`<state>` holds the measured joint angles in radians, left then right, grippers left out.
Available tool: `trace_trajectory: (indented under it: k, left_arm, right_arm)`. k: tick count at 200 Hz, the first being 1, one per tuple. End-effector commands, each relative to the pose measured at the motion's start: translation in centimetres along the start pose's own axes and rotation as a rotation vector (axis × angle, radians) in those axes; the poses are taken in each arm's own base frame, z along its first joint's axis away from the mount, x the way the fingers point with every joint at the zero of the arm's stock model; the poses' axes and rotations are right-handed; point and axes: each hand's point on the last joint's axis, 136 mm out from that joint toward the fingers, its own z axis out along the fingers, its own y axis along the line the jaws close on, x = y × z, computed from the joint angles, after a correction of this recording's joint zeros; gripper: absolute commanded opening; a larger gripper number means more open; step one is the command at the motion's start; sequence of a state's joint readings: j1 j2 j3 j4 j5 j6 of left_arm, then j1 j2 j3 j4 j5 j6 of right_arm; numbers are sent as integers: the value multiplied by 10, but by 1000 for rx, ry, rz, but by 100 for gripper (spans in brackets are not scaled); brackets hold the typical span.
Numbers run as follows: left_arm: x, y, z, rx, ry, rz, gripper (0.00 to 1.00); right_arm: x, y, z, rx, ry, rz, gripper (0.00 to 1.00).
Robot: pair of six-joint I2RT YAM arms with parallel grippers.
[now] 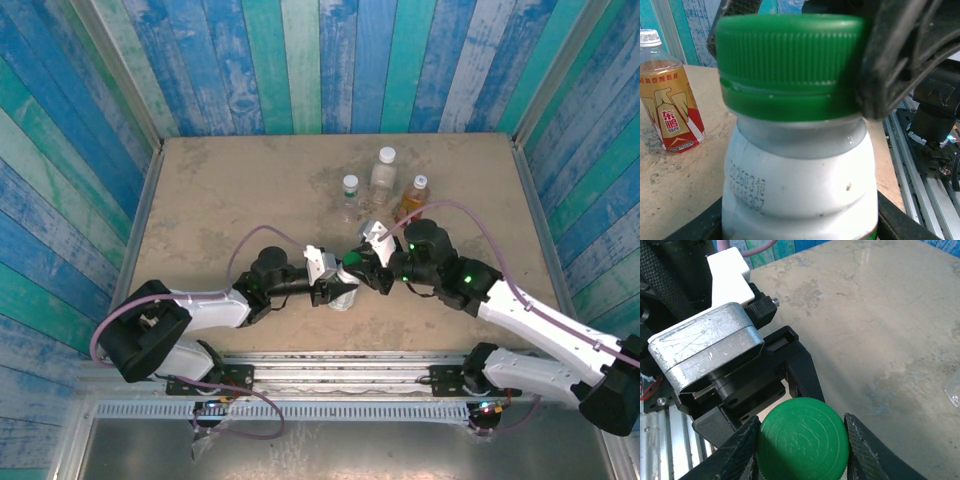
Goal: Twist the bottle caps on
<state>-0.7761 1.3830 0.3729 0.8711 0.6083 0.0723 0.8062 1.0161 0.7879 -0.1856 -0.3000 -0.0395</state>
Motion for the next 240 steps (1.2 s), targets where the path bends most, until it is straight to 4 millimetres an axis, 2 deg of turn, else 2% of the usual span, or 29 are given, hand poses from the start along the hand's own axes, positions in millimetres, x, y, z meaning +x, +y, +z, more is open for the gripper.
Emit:
trace_trajectory:
  k: [1, 10, 22, 37, 44, 77, 86, 89, 93, 105, 130, 160, 175, 205, 231, 234, 240]
  left_arm:
    - [-21, -5, 2, 34, -53, 38, 53]
    - [-20, -3, 2, 24, -50, 38, 60]
    - [-21, 0, 0, 0, -57, 40, 85]
    - [-23, 5, -4, -46, -70, 41, 100]
    - [-21, 7, -7, -70, -70, 38, 94]
    - [-20, 24, -27, -235, -102, 28, 94]
    - [-15, 29, -33, -282, -102, 14, 94]
    - [-23, 29, -37, -296, -126, 21, 94]
    - [-22, 31, -40, -312, -125, 17, 94]
    - [-17, 33, -43, -334, -109, 9, 94]
    - [-9, 33, -47, -352, -86, -20, 94]
    - [-4, 38, -57, -393, -80, -41, 94]
    - [-5, 43, -61, -416, -80, -53, 94]
    - [-8, 57, -67, -462, -85, -67, 94]
    - [-19, 75, -78, -541, -102, -70, 94]
    - [-21, 78, -80, -555, -104, -70, 94]
    - [-22, 85, -85, -589, -103, -71, 94]
  right_arm:
    - [-7, 3, 1, -35, -17, 11, 37]
    - [-8, 2, 0, -30, -20, 10, 35]
    - [-9, -4, -2, 4, -22, 14, 32]
    - [-8, -20, -3, 93, -17, 20, 26]
    - [-8, -30, -3, 140, -15, 24, 24]
    - [-21, -80, 1, 293, -21, 56, 23]
    - [-25, -94, 6, 325, -17, 78, 24]
    - [-27, -100, 8, 337, -20, 85, 24]
    - [-29, -106, 11, 348, -21, 93, 24]
    - [-30, -120, 25, 354, -9, 117, 24]
    - [-37, -139, 52, 364, 27, 95, 24]
    - [-37, -149, 66, 345, 32, 98, 26]
    - [-35, -146, 68, 323, 38, 87, 31]
    - [-37, -145, 61, 339, 27, 60, 56]
    - [-55, -143, 41, 377, -42, 41, 77]
    - [-55, -153, 33, 402, -50, 53, 82]
    - [-59, -155, 26, 413, -74, 61, 87]
